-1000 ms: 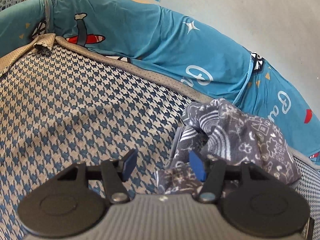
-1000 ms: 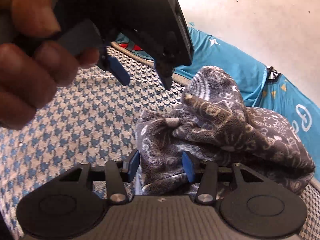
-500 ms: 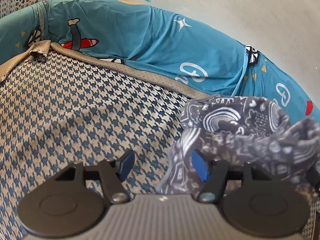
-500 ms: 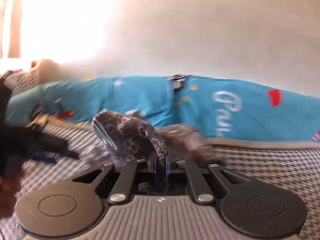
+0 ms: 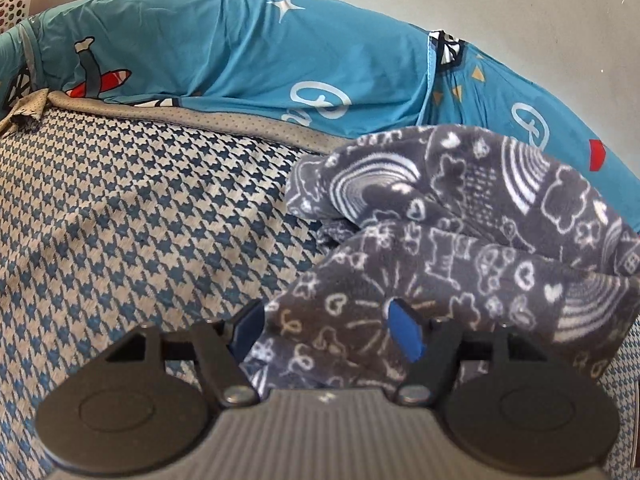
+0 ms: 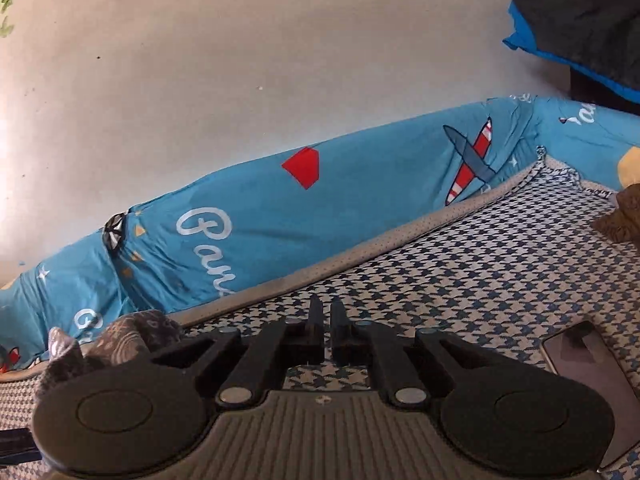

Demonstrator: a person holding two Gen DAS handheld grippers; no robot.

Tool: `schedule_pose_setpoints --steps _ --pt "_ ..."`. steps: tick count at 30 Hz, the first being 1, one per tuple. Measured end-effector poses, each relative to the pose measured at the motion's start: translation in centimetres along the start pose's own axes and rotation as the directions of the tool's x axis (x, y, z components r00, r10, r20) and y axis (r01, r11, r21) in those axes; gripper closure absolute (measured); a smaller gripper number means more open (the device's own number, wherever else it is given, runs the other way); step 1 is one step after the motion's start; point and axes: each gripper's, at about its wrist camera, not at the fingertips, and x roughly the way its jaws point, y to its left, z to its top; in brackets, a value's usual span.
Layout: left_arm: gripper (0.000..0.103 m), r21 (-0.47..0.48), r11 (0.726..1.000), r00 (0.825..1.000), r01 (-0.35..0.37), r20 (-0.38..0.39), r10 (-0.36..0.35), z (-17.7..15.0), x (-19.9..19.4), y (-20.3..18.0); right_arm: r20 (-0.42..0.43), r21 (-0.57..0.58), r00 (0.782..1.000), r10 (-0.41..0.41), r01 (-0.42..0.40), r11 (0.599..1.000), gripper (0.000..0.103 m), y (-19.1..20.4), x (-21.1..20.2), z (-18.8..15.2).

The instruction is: Fold clothes

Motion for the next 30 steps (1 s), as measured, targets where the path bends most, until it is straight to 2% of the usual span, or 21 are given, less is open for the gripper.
schedule_pose_setpoints --steps 2,5,8,9,11,13,15,23,26,27,29,30 --pt "0.034 0.001 1.0 1.0 0.004 -0.011 -0.004 -0.3 0.3 -0.3 -0.022 -0.03 0.996 0.084 -0.085 0.996 0.07 1.3 -0.3 -0.5" --pt "0.034 0.013 1.0 1.0 -0.003 -0.013 0.003 -0.5 0.5 -0.7 -0.061 -0.102 0.976 0.211 -0.216 0.971 0.063 4.2 -0.7 -1.9" --pt "0.034 0.021 1.0 1.0 0.0 -0.009 0.0 -0.5 0.5 -0.9 -0.119 -0.151 0.94 0.319 -0.334 0.93 0.052 6.0 -1.2 -3.0" --pt "0.034 0.019 1.0 1.0 0.001 -0.009 -0.001 -0.5 0.5 -0.8 -0.146 -0.156 0.925 0.35 -0.371 0.916 0.052 6.4 -1.2 -3.3" --pt "0.034 0.015 1.0 1.0 0.002 -0.01 -0.002 -0.5 0.5 -0.8 -0.186 -0.149 0.906 0.381 -0.409 0.9 0.049 6.9 -1.0 -4.0" --pt "0.034 0.015 1.0 1.0 0.004 -0.008 -0.004 -0.4 0.5 -0.8 -0.217 -0.155 0.896 0.386 -0.423 0.893 0.048 7.4 -0.7 -4.6" --pt "0.034 0.015 1.0 1.0 0.005 -0.006 -0.005 -0.4 0.4 -0.7 -0.235 -0.175 0.899 0.37 -0.414 0.893 0.048 8.0 -0.3 -5.3" --pt "0.034 0.008 1.0 1.0 0.004 -0.007 -0.004 -0.4 0.4 -0.5 -0.272 -0.235 0.899 0.343 -0.408 0.882 0.048 10.6 1.7 -7.6" --pt "0.034 0.003 1.0 1.0 0.002 -0.007 -0.002 -0.3 0.4 -0.4 -0.282 -0.211 0.887 0.366 -0.429 0.878 0.049 11.3 2.3 -8.1" --pt "0.034 -0.001 1.0 1.0 0.004 -0.006 -0.004 -0.3 0.4 -0.4 -0.283 -0.202 0.88 0.382 -0.444 0.873 0.055 11.5 2.3 -8.2" --pt "0.034 -0.002 1.0 1.0 0.003 -0.004 -0.003 -0.2 0.3 -0.4 -0.263 -0.201 0.884 0.386 -0.441 0.875 0.084 11.6 2.0 -8.1" --pt "0.034 -0.002 1.0 1.0 0.002 -0.001 -0.002 -0.2 0.3 -0.4 -0.252 -0.201 0.887 0.386 -0.438 0.876 0.09 11.7 1.9 -8.1"
